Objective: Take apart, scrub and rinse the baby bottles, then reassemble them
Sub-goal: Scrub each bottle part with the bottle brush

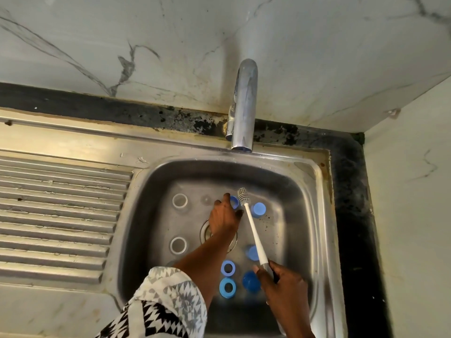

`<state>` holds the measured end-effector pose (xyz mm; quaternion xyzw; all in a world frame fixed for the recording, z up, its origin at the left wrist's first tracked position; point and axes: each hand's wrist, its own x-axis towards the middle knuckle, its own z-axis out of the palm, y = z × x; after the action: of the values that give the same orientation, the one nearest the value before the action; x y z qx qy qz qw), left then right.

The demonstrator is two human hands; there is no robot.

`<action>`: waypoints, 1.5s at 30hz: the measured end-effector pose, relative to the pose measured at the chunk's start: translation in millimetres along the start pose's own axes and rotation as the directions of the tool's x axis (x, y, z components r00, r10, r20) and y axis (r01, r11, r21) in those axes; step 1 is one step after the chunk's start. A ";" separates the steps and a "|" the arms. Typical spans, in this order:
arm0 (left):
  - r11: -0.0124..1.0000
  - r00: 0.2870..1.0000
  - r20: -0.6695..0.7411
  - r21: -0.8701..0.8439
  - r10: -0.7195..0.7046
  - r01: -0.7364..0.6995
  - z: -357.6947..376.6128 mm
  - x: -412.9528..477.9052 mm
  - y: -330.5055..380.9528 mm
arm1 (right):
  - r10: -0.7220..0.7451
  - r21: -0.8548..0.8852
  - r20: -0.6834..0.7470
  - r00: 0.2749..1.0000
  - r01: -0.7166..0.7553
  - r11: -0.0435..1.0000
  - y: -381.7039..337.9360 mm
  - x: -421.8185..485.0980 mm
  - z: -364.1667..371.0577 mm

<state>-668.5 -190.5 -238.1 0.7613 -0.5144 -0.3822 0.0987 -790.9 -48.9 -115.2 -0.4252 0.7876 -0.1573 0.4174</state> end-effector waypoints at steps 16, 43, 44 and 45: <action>0.229 0.913 0.354 -0.889 -0.204 0.396 -46.5 -54.6 10.2 | -0.124 -0.052 0.010 0.992 0.125 0.991 -3.9 -12.8 -10.9; 0.049 0.967 0.186 -0.979 -0.173 0.197 -185.6 -99.7 18.7 | -0.837 -0.597 -0.190 0.513 0.617 0.513 -6.1 -50.4 -42.8; 0.068 0.969 0.175 -0.980 -0.173 0.189 -185.6 -97.7 19.6 | -0.844 -0.616 -0.200 0.498 0.606 0.503 -9.0 -48.8 -41.9; 0.090 0.972 0.161 -0.980 -0.170 0.178 -185.3 -95.8 20.7 | -0.849 -0.636 -0.194 0.492 0.595 0.490 -11.4 -46.7 -42.0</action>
<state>-573.6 -162.6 -53.3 0.5561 -0.0365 -0.6376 0.5318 -804.5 -22.6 -58.6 -0.7614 0.6091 -0.2203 -0.0289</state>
